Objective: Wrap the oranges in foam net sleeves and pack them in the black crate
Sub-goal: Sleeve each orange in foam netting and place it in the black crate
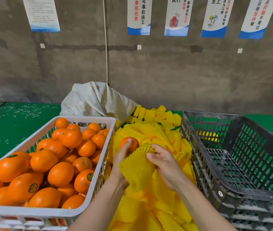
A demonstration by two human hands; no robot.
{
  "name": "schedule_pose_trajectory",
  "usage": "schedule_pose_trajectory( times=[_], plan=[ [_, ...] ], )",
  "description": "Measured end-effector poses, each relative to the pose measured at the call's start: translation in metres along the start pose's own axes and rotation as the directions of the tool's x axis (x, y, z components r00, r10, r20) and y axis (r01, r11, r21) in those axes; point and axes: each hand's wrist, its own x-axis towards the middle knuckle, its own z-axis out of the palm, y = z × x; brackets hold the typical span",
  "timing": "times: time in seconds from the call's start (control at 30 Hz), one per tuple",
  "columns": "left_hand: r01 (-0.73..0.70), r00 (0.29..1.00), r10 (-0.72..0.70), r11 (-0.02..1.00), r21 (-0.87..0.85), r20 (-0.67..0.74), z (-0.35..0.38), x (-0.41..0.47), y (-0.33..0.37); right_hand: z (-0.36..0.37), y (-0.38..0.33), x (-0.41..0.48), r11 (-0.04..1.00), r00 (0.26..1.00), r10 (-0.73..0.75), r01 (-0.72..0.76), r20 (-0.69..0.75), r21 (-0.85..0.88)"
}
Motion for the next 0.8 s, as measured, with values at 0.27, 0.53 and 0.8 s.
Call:
schedule_pose_trajectory(
  times=[0.27, 0.53, 0.8],
  plan=[
    [0.045, 0.997, -0.047, 0.998, 0.033, 0.058, 0.007, -0.002, 0.001, 0.004, -0.003, -0.009, 0.991, 0.971, 0.128, -0.116, 0.200, -0.069],
    [-0.099, 0.976, 0.116, 0.990, -0.097, 0.186, 0.012, -0.018, -0.020, 0.001, -0.001, -0.006, 0.775, 0.956, -0.294, 0.243, 0.007, -0.584],
    [-0.144, 0.958, 0.130, 0.989, 0.035, 0.256, 0.012, -0.019, -0.022, -0.004, -0.007, -0.002, 0.993, 0.962, -0.056, 0.080, -0.267, 0.082]
  ],
)
